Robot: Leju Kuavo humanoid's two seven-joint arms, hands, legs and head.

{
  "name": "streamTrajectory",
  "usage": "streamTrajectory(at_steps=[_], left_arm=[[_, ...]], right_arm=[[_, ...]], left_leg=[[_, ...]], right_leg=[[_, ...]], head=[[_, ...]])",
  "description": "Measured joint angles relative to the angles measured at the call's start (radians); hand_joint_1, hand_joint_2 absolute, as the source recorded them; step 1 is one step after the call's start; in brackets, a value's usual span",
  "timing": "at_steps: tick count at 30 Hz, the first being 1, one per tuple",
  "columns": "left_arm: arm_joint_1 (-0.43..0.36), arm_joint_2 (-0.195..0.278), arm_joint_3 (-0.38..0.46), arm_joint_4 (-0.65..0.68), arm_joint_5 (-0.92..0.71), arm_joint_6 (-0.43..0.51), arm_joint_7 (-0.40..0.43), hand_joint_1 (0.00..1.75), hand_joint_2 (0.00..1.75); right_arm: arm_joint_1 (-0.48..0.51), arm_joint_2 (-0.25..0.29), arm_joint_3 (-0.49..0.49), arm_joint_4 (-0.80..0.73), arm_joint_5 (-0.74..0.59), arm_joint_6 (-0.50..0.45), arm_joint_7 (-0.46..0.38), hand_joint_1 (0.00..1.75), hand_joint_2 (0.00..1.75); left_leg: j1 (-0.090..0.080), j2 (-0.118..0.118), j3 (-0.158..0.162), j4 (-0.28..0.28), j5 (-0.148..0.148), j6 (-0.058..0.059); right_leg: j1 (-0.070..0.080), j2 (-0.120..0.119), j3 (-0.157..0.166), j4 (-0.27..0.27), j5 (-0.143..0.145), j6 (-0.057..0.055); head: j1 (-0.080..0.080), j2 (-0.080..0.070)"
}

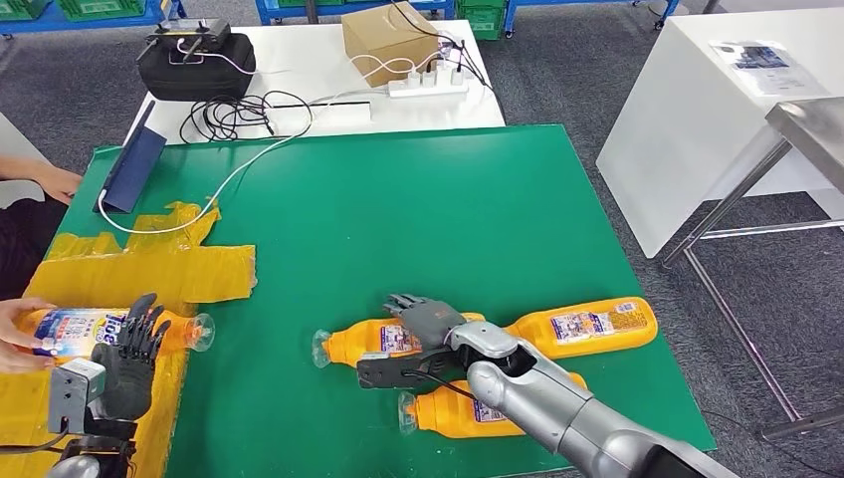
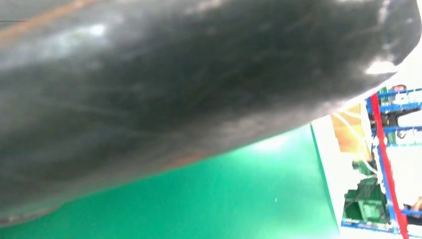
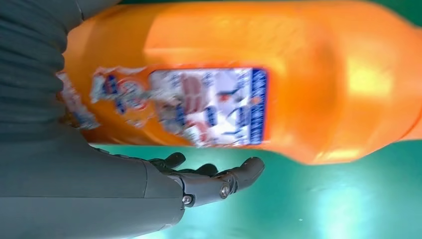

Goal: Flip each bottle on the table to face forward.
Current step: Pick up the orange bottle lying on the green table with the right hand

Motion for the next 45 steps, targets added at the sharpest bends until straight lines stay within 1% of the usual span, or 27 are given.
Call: streamTrajectory(at_steps=[3, 5, 10, 15, 23, 24, 27, 28, 32, 37, 45], left_arm=[[0.008, -0.01, 0.022, -0.013, 0.0, -0.002, 0.001, 0.0, 0.0], [0.01, -0.015, 0.03, -0.015, -0.002, -0.002, 0.0, 0.0, 0.0], [0.009, -0.021, 0.042, -0.015, -0.001, 0.004, -0.002, 0.0, 0.0], [0.005, -0.023, 0.053, -0.014, 0.015, 0.006, -0.003, 0.0, 0.0], [0.001, -0.031, 0.058, -0.014, 0.024, 0.004, -0.001, 0.0, 0.0], [0.001, -0.031, 0.058, -0.014, 0.026, 0.004, 0.0, 0.0, 0.0], [-0.001, -0.033, 0.058, -0.013, 0.029, 0.002, 0.001, 0.0, 0.0], [-0.003, -0.033, 0.058, -0.012, 0.029, 0.001, 0.002, 0.0, 0.0], [-0.016, -0.037, 0.057, -0.005, 0.029, 0.0, 0.006, 0.0, 0.0], [-0.03, -0.039, 0.055, 0.007, 0.029, 0.0, 0.008, 0.0, 0.0], [-0.039, -0.043, 0.047, 0.02, 0.062, -0.005, 0.022, 0.0, 0.0]], right_arm=[[0.013, -0.023, -0.01, -0.037, -0.007, 0.007, 0.0, 0.0, 1.75], [0.016, -0.039, -0.012, -0.057, -0.018, 0.028, 0.0, 0.0, 1.75], [0.019, -0.101, -0.008, -0.099, -0.035, 0.087, -0.001, 0.0, 1.75], [0.02, -0.156, 0.002, -0.136, -0.041, 0.109, -0.001, 0.0, 1.75], [0.019, -0.227, 0.027, -0.184, -0.055, 0.146, 0.014, 0.0, 1.75], [0.019, -0.233, 0.03, -0.188, -0.056, 0.149, 0.015, 0.03, 1.75], [0.018, -0.248, 0.041, -0.197, -0.06, 0.168, 0.018, 0.37, 1.75], [0.016, -0.252, 0.045, -0.199, -0.061, 0.176, 0.018, 0.45, 1.75], [0.007, -0.266, 0.066, -0.2, -0.065, 0.189, 0.017, 1.75, 1.75], [0.006, -0.268, 0.081, -0.193, -0.068, 0.175, 0.014, 1.75, 1.75], [0.029, -0.221, 0.081, -0.137, -0.077, 0.078, 0.012, 1.75, 1.75]], left_leg=[[0.0, 0.0, -0.002, 0.0, 0.0, 0.0], [0.0, 0.0, -0.002, 0.0, 0.0, 0.0], [0.0, 0.0, -0.003, 0.0, 0.0, 0.0], [0.0, 0.0, -0.003, 0.0, 0.0, 0.0], [0.0, 0.0, -0.003, 0.0, 0.0, 0.0], [0.0, 0.0, -0.003, 0.0, 0.0, 0.0], [0.0, 0.0, -0.003, 0.0, 0.0, 0.0], [0.0, 0.0, -0.003, 0.0, 0.0, 0.0], [0.0, 0.0, -0.002, 0.0, 0.0, 0.0], [0.0, 0.0, -0.001, 0.0, 0.0, 0.0], [0.001, 0.01, 0.004, 0.0, -0.002, -0.001]], right_leg=[[0.0, 0.0, -0.002, 0.0, 0.0, 0.0], [0.0, 0.0, -0.003, 0.0, 0.0, 0.0], [0.0, 0.0, -0.003, 0.0, 0.0, 0.0], [0.0, 0.0, -0.003, 0.0, 0.0, 0.0], [0.0, 0.0, -0.003, 0.0, 0.0, 0.0], [0.0, 0.0, -0.003, 0.0, 0.0, 0.0], [0.0, 0.0, -0.003, 0.0, 0.0, 0.0], [0.0, 0.0, -0.003, 0.0, 0.0, 0.0], [0.0, 0.0, -0.002, 0.0, 0.0, 0.0], [0.0, 0.0, -0.002, 0.0, 0.0, 0.0], [0.001, 0.008, -0.001, 0.0, 0.001, -0.001]], head=[[0.0, 0.0], [0.0, 0.0], [0.0, 0.0], [0.0, 0.0], [0.0, 0.0], [0.0, 0.0], [0.0, 0.0], [0.0, 0.0], [0.0, 0.0], [0.0, 0.0], [0.0, 0.0]])
